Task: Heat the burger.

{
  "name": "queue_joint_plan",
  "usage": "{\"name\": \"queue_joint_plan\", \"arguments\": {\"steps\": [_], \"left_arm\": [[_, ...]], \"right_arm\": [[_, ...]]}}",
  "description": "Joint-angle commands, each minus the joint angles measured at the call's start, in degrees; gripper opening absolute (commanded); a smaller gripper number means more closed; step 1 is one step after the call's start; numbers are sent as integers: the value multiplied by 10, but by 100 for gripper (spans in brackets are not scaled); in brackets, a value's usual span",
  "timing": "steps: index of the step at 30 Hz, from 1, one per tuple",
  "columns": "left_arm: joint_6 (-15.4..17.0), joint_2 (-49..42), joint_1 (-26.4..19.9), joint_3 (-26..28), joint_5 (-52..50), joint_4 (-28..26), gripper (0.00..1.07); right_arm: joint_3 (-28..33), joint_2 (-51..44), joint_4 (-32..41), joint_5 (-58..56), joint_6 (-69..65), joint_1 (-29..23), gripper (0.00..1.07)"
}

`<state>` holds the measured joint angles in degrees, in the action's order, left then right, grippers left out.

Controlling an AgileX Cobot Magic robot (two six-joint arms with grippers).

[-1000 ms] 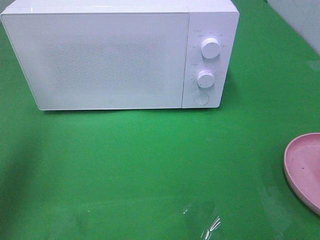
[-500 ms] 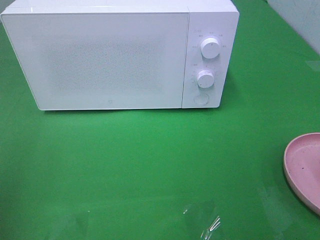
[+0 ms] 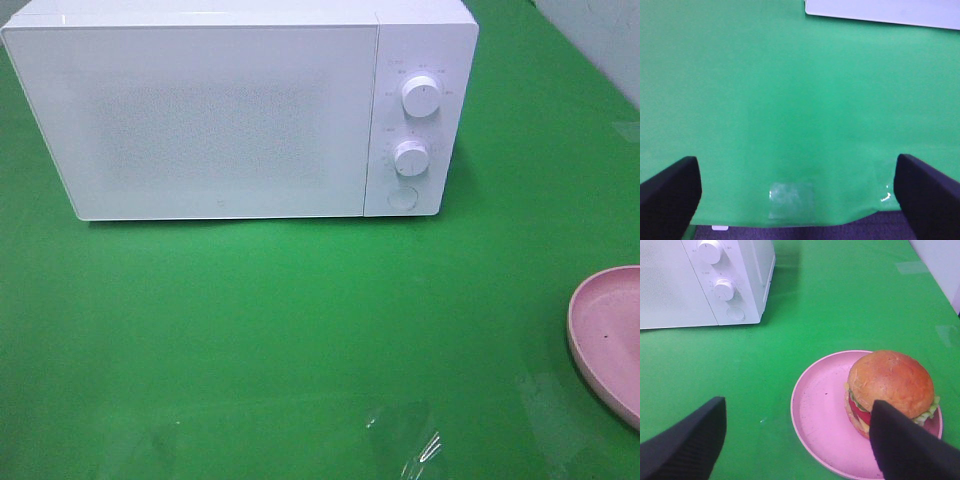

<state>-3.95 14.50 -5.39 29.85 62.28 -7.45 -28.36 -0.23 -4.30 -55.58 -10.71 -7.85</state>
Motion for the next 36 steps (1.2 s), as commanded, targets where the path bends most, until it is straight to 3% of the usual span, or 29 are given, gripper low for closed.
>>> {"name": "queue_joint_plan", "arguments": {"steps": [1,11,36], "left_arm": [[1,-26,-2,-2,-10,1,97],[1,-165,-2,-2,-10,-4,97],[1,-156,-2,-3,-10,-9,97]], "right_arm": [[2,-15,1,5,-2,4,76],[2,-15,1,5,-2,4,76],[2,-13,2,5,-2,4,76]]}}
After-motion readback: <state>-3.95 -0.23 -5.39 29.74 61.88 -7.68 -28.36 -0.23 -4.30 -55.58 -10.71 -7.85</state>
